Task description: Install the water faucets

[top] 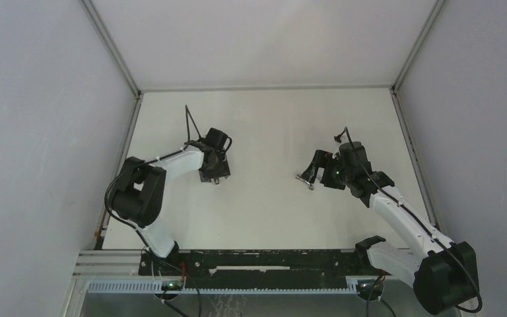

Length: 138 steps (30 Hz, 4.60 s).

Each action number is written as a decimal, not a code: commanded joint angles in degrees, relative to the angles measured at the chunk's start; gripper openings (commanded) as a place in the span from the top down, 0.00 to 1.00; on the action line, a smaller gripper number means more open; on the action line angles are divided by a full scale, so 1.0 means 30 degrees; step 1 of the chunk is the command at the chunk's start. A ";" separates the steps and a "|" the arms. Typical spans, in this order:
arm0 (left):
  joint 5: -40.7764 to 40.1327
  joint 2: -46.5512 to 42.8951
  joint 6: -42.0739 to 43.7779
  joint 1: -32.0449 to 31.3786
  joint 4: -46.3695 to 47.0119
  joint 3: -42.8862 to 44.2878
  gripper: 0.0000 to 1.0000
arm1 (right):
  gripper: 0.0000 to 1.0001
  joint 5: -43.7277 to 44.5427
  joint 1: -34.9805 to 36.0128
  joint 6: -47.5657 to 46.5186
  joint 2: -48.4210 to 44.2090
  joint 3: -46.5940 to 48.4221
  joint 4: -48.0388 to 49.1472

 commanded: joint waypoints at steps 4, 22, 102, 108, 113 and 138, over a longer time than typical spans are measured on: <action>-0.0761 -0.1452 -0.1176 -0.0062 -0.0519 -0.1097 0.44 | 0.05 0.0115 -0.0041 -0.0344 -0.0397 0.0213 0.0203; 0.0760 -0.2157 0.0927 -0.0149 0.2024 -0.1667 0.99 | 0.05 0.0057 -0.0036 -0.0278 -0.0578 0.0203 0.0102; 1.7898 -1.1560 -0.0349 -0.1644 1.1194 -0.5666 0.09 | 1.00 -1.1345 0.3996 1.2546 0.6438 -0.0440 2.4742; 1.9171 -1.1447 -0.2518 -0.1191 1.4670 -0.6629 0.19 | 1.00 -1.1642 0.4058 1.3611 0.6772 -0.0441 2.6167; 1.9724 -1.1559 -0.3725 -0.1146 1.6565 -0.6896 0.28 | 1.00 -1.1668 0.4085 1.3604 0.6697 -0.0499 2.6057; 0.6446 -0.9987 0.2786 -0.1050 0.3403 -0.2436 1.00 | 0.28 -0.1081 -0.0019 0.6022 0.0868 -0.0442 0.5858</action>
